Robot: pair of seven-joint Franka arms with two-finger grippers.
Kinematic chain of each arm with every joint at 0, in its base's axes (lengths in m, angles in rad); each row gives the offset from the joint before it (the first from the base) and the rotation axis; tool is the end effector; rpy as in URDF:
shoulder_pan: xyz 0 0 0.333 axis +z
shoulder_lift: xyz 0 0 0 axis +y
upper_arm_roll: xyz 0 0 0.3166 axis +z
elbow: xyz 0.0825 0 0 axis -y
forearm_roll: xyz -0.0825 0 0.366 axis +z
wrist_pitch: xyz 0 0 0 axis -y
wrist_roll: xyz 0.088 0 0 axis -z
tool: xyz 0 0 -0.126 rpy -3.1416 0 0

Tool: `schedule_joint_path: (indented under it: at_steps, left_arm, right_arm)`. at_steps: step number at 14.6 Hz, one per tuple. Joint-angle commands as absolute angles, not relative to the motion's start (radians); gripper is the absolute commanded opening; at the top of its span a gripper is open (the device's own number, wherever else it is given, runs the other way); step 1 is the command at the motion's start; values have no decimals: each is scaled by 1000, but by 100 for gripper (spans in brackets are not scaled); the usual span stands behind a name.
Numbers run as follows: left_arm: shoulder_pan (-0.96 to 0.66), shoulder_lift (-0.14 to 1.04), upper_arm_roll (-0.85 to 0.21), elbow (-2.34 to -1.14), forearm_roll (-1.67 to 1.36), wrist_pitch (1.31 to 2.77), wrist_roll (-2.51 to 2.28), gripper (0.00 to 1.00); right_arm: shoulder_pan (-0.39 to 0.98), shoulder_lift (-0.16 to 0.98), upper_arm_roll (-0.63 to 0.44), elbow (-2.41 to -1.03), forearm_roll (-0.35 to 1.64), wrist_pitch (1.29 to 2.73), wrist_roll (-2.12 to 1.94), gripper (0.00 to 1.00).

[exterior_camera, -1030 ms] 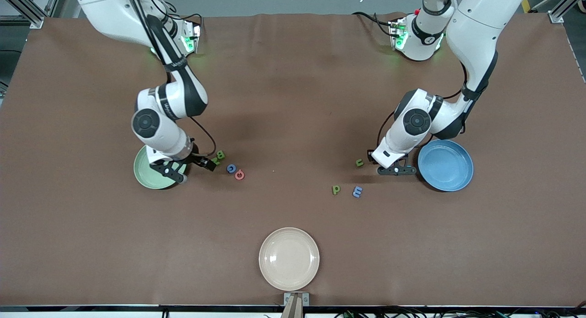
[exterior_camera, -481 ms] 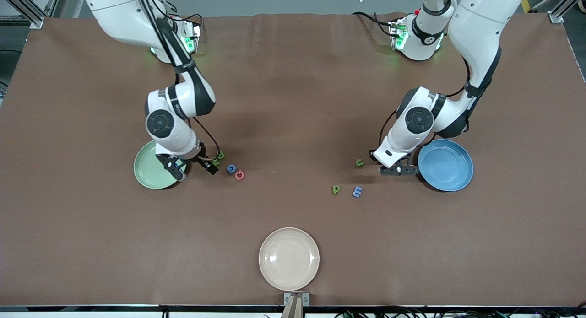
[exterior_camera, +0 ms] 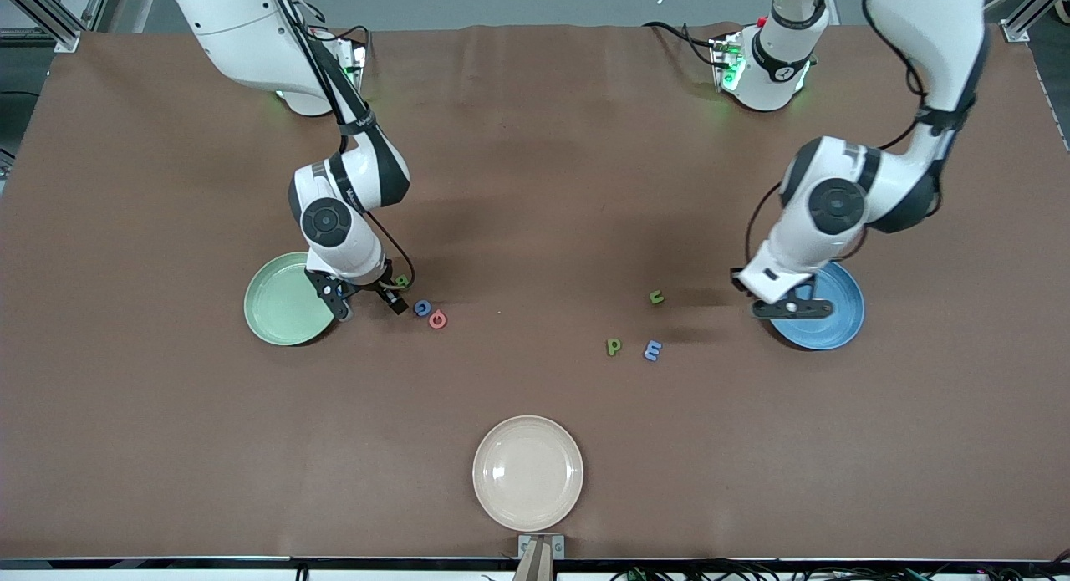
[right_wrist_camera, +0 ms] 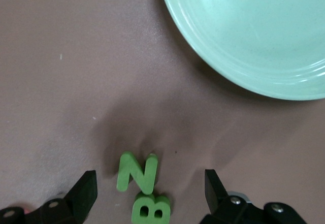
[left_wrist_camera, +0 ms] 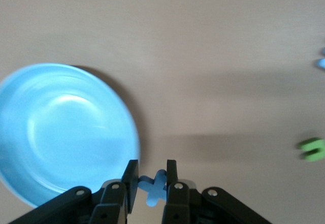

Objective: Sort upper and lower case letters into plates
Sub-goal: 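Carry the x to the blue plate while the right gripper lifts the N, then drop the N on the green plate while the left gripper reaches the m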

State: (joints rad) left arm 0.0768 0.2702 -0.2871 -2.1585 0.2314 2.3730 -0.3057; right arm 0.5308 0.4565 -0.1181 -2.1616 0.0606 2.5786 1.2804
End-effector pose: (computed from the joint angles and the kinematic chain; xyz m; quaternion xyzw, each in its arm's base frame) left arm 0.5370 -0.1084 0.2684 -0.9984 0.0331 0.0084 0.0442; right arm 0.5059 0.2194 0.1774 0.8984 -0.4387 -0.0039 0.0201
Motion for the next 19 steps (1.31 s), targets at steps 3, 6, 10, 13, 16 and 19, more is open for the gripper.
schedule_joint_path:
  at_steps: [3,6,10,13,16,19]
  left_arm:
    - [216,261,-295,-2206,249,2379,-76,18]
    - [273,302,-293,-2203,270,2431,-2,18]
    - [345,354,-295,-2203,347,2476,60,18]
    - [383,385,-295,-2207,394,2525,71,18]
    - [391,405,-295,-2207,408,2526,80,18]
    - [399,410,-295,-2207,408,2526,84,22]
  right_arm:
    - [526,443,-120,-2194,44,2629,1305,81]
    - [528,459,-120,-2195,44,2663,1307,78]
    - [532,468,-118,-2195,44,2675,1319,70]
    - [537,474,-118,-2195,49,2681,1336,52]
    - [534,474,-117,-2195,49,2680,1339,5]
    - [532,466,-118,-2191,49,2666,1324,0]
